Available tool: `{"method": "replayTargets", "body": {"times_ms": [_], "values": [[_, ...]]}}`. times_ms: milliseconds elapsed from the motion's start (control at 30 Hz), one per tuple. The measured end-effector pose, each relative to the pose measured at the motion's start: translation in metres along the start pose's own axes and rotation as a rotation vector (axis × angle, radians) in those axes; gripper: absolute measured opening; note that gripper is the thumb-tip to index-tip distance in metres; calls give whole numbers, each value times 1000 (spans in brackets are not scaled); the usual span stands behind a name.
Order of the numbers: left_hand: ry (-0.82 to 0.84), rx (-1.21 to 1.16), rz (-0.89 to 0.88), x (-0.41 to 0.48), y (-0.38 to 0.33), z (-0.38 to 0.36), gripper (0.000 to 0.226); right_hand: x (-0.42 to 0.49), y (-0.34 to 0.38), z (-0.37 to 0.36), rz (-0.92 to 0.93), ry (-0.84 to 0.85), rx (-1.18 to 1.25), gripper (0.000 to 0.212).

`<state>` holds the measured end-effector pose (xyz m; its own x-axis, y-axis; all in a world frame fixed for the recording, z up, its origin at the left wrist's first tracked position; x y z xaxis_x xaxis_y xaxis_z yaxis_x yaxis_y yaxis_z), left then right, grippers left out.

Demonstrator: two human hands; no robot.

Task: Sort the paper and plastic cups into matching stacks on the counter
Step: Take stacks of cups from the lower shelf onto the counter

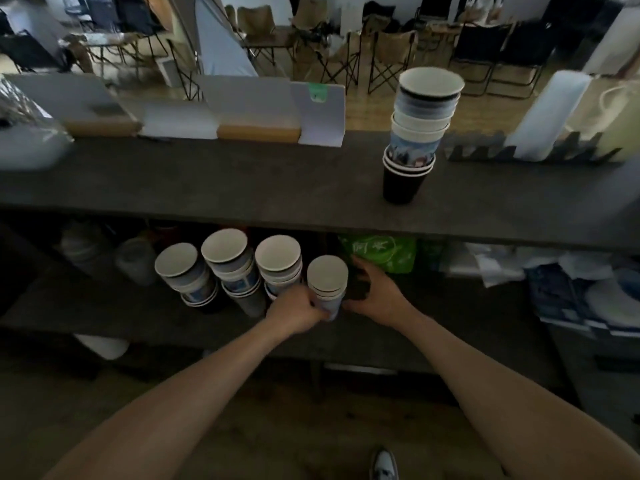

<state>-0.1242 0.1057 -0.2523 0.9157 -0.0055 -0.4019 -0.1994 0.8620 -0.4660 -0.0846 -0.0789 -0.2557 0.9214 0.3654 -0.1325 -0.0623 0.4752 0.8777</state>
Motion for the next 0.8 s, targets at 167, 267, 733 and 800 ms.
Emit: {"method": "replayTargets", "body": {"times_ms": [167, 267, 733, 800], "values": [[-29, -182, -15, 11, -1, -31, 73, 32, -28, -24, -20, 45, 42, 110], [-85, -226, -35, 17, -9, -42, 70, 44, -39, -34, -47, 40, 55, 105], [-100, -299, -258, -54, -60, 101, 54, -40, 116, 63, 245, -301, -72, 85], [-189, -289, -334, -67, -79, 143, 51, -36, 156, 77, 307, -344, -31, 77]]}}
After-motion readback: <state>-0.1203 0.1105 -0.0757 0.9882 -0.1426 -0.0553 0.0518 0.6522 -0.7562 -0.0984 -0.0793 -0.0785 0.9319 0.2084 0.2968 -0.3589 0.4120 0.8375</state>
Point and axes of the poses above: each hand's wrist, its own x-axis towards the middle knuckle, its own z-axis out of the back of the hand, y = z × x, the point moved 3 cm from there along x, towards the middle knuckle, and after that the axes turned 8 degrees about x, right-handed, at the moved point
